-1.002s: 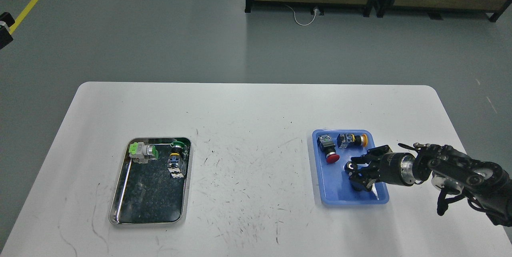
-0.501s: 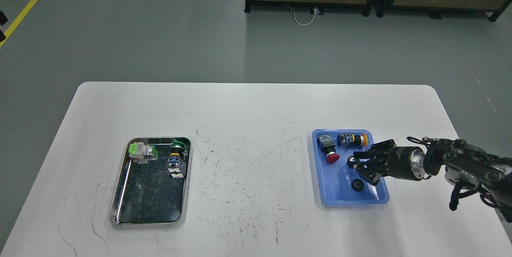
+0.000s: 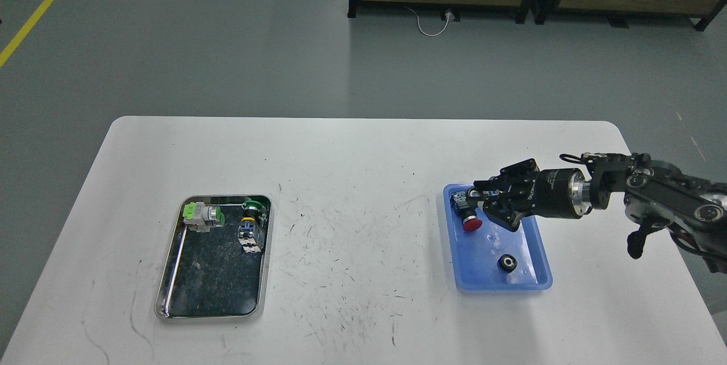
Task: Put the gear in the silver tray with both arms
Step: 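Carry the held gear with the right gripper toward the silver tray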
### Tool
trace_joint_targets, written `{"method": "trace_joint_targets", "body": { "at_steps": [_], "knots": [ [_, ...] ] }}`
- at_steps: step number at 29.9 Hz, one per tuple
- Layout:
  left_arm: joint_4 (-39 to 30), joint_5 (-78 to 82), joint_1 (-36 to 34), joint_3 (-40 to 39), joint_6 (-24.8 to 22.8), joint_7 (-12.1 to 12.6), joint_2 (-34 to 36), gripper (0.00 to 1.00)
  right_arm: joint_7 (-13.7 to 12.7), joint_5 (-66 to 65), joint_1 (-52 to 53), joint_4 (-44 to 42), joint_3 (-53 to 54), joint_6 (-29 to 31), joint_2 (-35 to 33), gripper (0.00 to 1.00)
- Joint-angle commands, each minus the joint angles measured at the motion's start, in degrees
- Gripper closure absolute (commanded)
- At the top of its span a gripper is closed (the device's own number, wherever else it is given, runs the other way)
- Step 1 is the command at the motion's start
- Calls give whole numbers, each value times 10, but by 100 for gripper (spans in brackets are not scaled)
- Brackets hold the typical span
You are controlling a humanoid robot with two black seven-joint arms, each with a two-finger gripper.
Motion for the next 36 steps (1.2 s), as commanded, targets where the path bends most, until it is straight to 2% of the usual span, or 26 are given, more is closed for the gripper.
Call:
{"method": "trace_joint_targets", "body": {
  "at_steps": [1,9,15,29,32,36],
  "knots": [
    [0,1,-1,1,2,2,-2,3,0,-3,37,-9,-62,0,54,80],
    [0,6,2,10,3,2,-6,3,0,-10,80,-46,-187,0,172,80],
    [0,6,3,11,3,2,-5,3,4,-16,90,-78,-225,0,248,80],
    [0,6,7,12,1,0,12,3,25,-17,97,-129,-266,0,344,78],
    [0,6,8,12,0,0,15,3,31,-16,97,-145,-265,0,364,68],
    [0,5,8,12,-5,-2,22,2,35,-11,92,-159,-261,0,364,40]
  ]
}}
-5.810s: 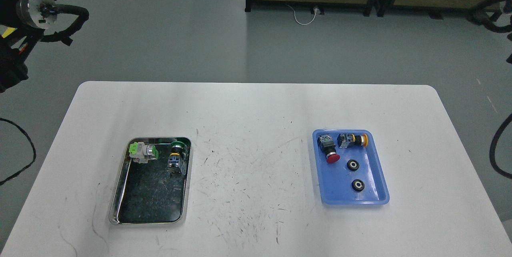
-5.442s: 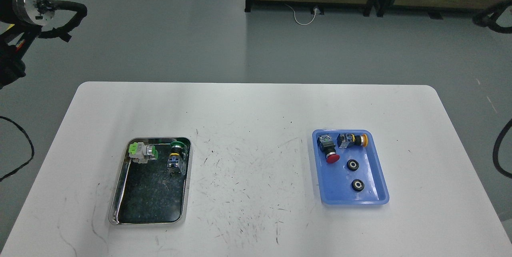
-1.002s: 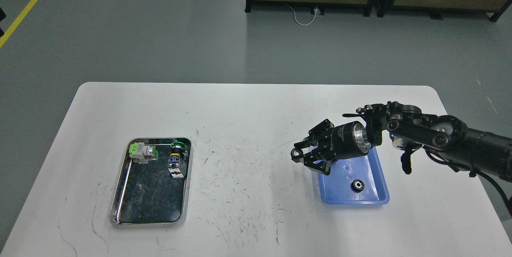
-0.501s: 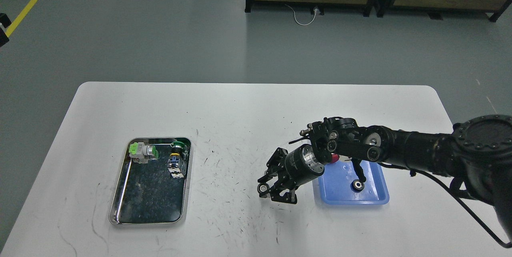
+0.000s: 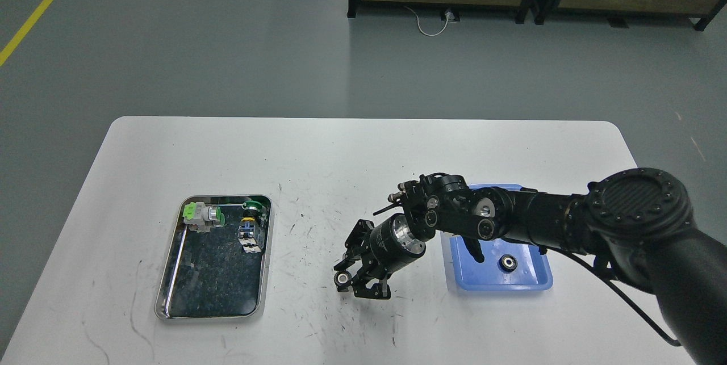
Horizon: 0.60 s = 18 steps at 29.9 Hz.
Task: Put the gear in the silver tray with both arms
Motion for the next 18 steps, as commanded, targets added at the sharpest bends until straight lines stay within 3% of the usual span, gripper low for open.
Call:
{"method": "trace_joint_targets", "body": {
  "at_steps": [1,4,11,18],
  "knots": [
    [0,-1,1,1,-6,-1,7,2,10,5,-3,-10,3,0,2,37],
    [0,-2,2,1,-15,-2,12,1,22,7,-2,-14,6,0,2,31],
    [-31,1,2,6,-31,-6,16,2,24,12,-2,-20,45,0,-4,30],
    [-148,116,-1,7,-80,-9,4,2,16,42,2,-43,155,0,-126,30]
  ]
}}
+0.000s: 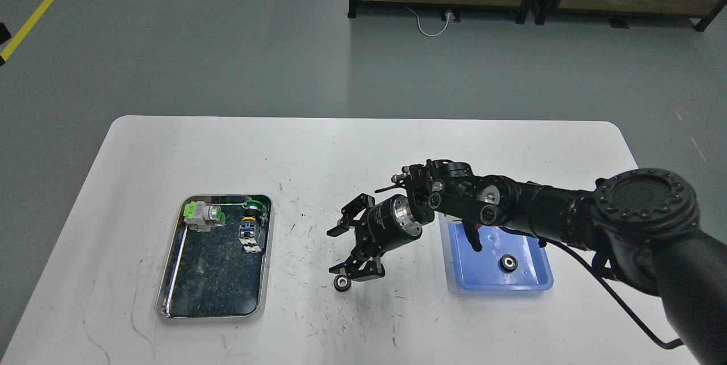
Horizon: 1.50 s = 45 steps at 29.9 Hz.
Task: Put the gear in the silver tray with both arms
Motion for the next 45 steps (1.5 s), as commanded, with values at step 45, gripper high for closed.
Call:
{"method": "trace_joint_targets", "body": {
  "at_steps": [45],
  "knots": [
    [166,335,88,259,62,-57,-537,10,-2,73,-1,-12,249,0,-362,27]
  ]
}}
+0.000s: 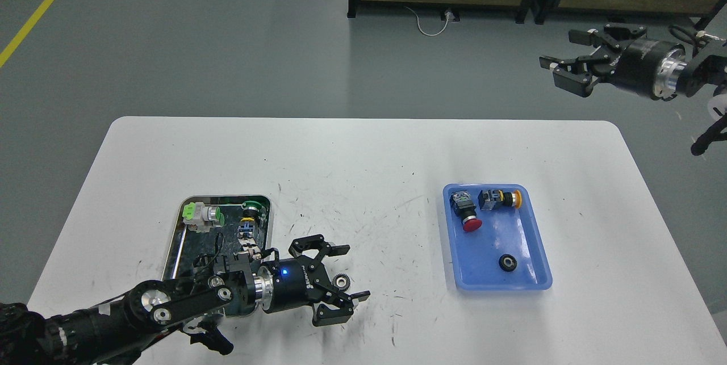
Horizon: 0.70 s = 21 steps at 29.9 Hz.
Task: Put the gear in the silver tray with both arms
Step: 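Lower the gear into the silver tray with the left gripper and open it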
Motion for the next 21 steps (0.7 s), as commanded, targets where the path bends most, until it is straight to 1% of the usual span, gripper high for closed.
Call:
{"method": "trace_joint_targets", "body": {
  "at_steps": [1,5,8,10,12,15,21],
  "knots": [
    [5,0,10,9,1,-11,7,10,1,-1,-2,-1,1,0,1,27],
    [21,0,16,11,3,-13,8,11,1,-2,-3,-1,1,0,1,27],
    [21,-1,16,12,22,-11,7,12,2,-2,-4,-1,1,0,1,27],
    [22,-1,16,12,32,-11,7,14,1,-2,-5,0,1,0,1,27],
    [23,0,15,13,32,-9,5,20,2,-2,-6,0,1,0,1,27],
    [22,-1,16,15,33,-8,5,25,2,-2,-6,0,1,0,0,27],
    [14,-1,16,37,37,-9,2,27,2,-2,-6,0,1,0,-1,27]
  ]
}}
